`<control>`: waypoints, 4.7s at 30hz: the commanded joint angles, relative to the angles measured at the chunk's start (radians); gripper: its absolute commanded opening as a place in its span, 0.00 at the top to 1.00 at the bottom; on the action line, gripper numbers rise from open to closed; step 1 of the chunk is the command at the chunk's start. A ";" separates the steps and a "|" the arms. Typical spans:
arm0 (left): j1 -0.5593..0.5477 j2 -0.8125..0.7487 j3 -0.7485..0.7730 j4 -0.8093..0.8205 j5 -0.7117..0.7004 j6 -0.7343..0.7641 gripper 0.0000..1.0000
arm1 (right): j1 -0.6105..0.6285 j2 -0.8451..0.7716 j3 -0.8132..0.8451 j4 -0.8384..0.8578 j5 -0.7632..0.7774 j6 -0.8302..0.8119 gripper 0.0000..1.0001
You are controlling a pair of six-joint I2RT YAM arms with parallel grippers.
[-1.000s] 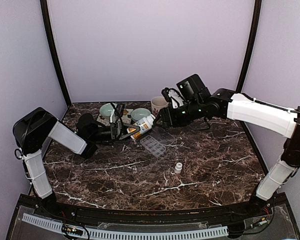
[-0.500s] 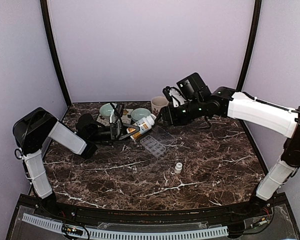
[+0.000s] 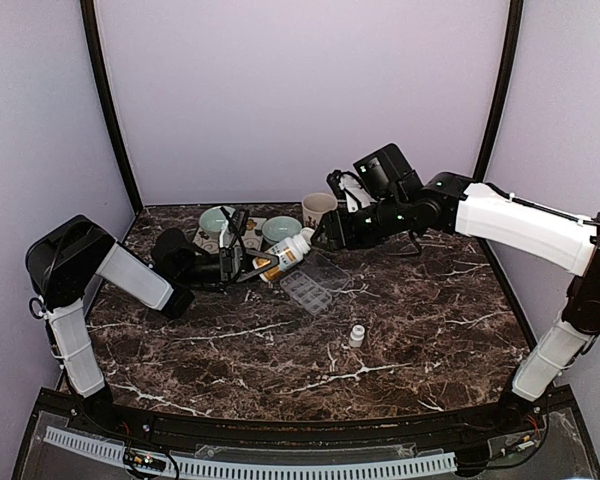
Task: Sort the pills into containers
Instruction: Open the lid of the pill bottle, then pour the pill into the compartment of the pill container.
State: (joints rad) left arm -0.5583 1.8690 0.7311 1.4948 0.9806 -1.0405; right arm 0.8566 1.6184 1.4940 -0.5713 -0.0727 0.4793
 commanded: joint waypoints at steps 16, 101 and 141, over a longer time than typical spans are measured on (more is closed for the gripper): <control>0.006 -0.016 -0.015 0.097 0.034 -0.028 0.88 | -0.028 0.019 0.034 0.027 0.018 0.003 0.43; 0.034 -0.008 -0.099 0.004 -0.073 0.220 0.92 | -0.045 0.176 0.129 0.062 -0.039 -0.026 0.47; 0.080 0.097 -0.017 -0.310 -0.162 0.527 1.00 | -0.099 0.340 0.222 0.066 0.008 -0.100 0.48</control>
State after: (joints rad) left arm -0.4862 1.9663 0.6880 1.1881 0.8257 -0.5510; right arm 0.7635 1.9991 1.7397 -0.5236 -0.0994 0.3965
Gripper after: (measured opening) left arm 0.513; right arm 0.517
